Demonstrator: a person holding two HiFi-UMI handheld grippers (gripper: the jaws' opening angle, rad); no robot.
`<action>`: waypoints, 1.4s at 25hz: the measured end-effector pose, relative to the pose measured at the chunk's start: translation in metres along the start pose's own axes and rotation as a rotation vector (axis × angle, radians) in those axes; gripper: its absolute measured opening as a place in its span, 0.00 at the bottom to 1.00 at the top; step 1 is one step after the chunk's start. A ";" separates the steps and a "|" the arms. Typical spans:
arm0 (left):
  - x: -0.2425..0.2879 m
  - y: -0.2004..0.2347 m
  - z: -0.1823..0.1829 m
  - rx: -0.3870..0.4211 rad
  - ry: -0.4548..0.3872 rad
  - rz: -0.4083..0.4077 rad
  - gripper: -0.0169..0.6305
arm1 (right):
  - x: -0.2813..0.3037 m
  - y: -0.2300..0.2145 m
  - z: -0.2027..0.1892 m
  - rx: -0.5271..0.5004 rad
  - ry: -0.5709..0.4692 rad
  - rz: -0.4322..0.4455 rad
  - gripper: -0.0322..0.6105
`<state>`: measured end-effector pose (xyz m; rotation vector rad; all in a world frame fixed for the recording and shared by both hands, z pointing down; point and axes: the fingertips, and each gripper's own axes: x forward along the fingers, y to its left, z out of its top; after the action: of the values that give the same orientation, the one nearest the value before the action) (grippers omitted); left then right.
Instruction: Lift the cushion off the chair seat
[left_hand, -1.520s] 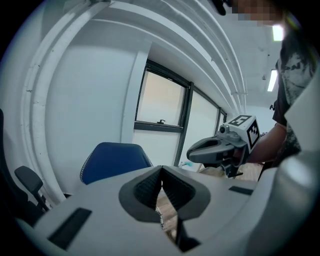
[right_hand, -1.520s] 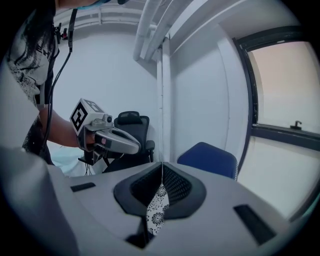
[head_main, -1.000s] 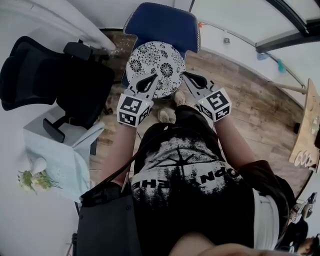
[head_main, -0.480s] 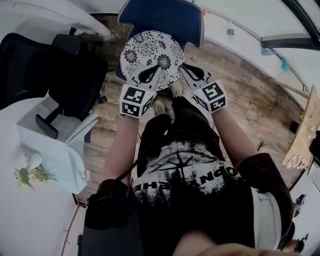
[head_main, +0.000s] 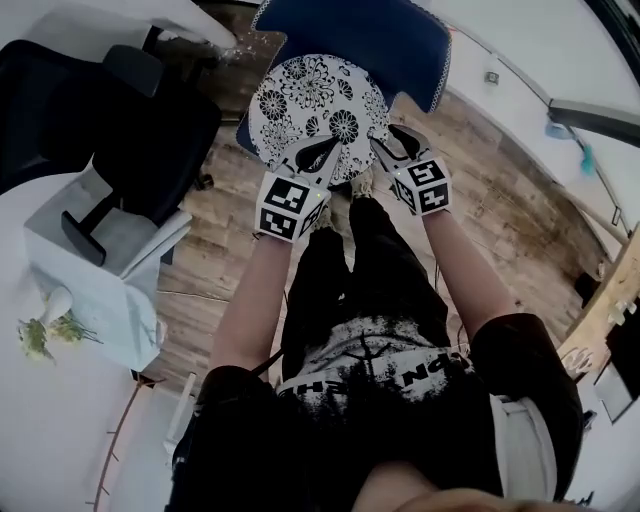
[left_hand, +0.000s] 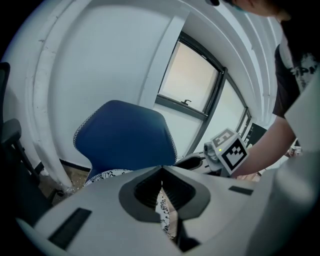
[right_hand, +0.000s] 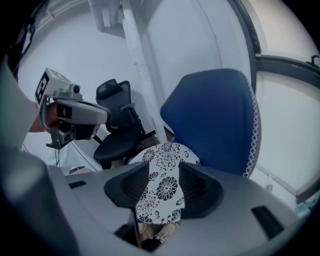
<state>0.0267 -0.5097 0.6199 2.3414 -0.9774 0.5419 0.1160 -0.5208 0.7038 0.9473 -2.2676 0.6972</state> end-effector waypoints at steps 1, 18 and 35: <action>0.005 0.005 -0.005 -0.007 0.004 0.006 0.05 | 0.010 -0.006 -0.004 0.004 0.015 0.001 0.32; 0.064 0.054 -0.066 -0.043 0.052 0.056 0.05 | 0.152 -0.109 -0.082 0.040 0.214 -0.127 0.42; 0.075 0.056 -0.092 -0.099 0.074 0.061 0.05 | 0.192 -0.121 -0.117 -0.016 0.334 -0.102 0.14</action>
<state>0.0201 -0.5252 0.7500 2.1944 -1.0213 0.5862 0.1318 -0.6057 0.9445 0.8612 -1.9175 0.7319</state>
